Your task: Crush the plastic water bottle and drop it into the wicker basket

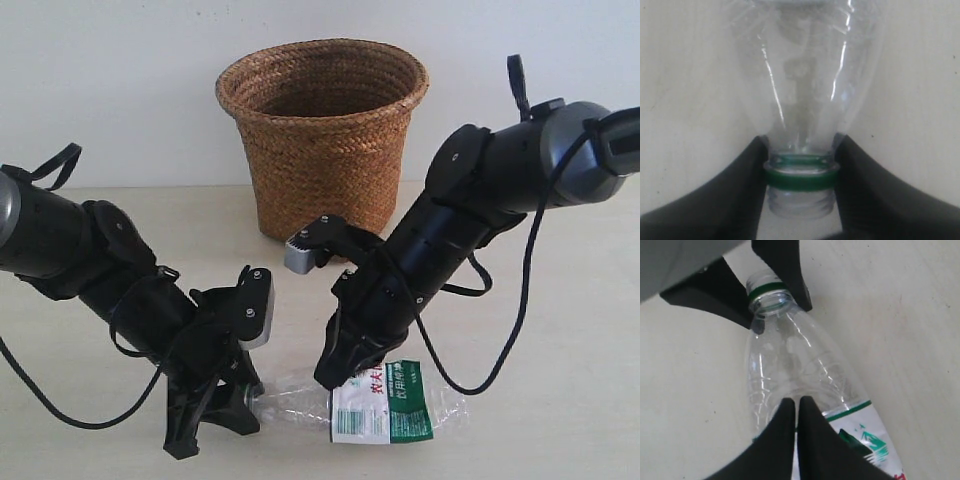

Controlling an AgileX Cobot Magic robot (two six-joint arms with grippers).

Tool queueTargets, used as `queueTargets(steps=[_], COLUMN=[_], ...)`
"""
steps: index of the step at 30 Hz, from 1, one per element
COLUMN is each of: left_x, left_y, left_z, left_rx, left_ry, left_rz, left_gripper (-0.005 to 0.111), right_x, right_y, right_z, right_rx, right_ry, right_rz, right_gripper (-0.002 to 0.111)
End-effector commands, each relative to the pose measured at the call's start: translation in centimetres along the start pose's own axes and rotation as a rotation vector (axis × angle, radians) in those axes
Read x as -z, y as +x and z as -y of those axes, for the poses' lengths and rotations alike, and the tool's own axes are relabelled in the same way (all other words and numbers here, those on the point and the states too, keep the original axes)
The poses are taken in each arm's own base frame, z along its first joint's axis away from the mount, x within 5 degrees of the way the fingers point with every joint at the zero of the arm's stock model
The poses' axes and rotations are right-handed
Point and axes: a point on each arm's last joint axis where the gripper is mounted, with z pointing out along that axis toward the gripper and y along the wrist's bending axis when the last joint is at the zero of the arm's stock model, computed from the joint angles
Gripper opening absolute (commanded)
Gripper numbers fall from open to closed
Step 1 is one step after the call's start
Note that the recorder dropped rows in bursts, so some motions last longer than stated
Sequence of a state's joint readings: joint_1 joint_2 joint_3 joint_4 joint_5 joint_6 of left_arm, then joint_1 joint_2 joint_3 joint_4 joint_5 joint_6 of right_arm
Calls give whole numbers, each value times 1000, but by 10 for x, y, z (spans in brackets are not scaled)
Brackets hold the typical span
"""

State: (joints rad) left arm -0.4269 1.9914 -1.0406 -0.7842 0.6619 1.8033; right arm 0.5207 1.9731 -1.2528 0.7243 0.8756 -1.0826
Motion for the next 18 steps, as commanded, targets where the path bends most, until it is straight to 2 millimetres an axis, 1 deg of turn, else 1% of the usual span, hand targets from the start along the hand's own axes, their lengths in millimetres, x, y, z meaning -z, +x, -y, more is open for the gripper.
queueTargets(steps=[1,6,12,18], left_x=[-1,-1,-1,-1], left_y=[0,0,0,0], left_z=[0,0,0,0], left_rx=[2,2,2,2], left_ry=[-4,-4,0,0], left_rz=[-1,-1,0,0], left_gripper=[4,4,4,4], right_x=[-4,-10,-36,-53], right_y=[0,4,15,24], right_z=[-3,1,13,20], right_rx=[41,48,11,-13], right_ry=[53,59,38,33], right_rz=[-47,-73,-119,-147], right_gripper=[0,0,0,0])
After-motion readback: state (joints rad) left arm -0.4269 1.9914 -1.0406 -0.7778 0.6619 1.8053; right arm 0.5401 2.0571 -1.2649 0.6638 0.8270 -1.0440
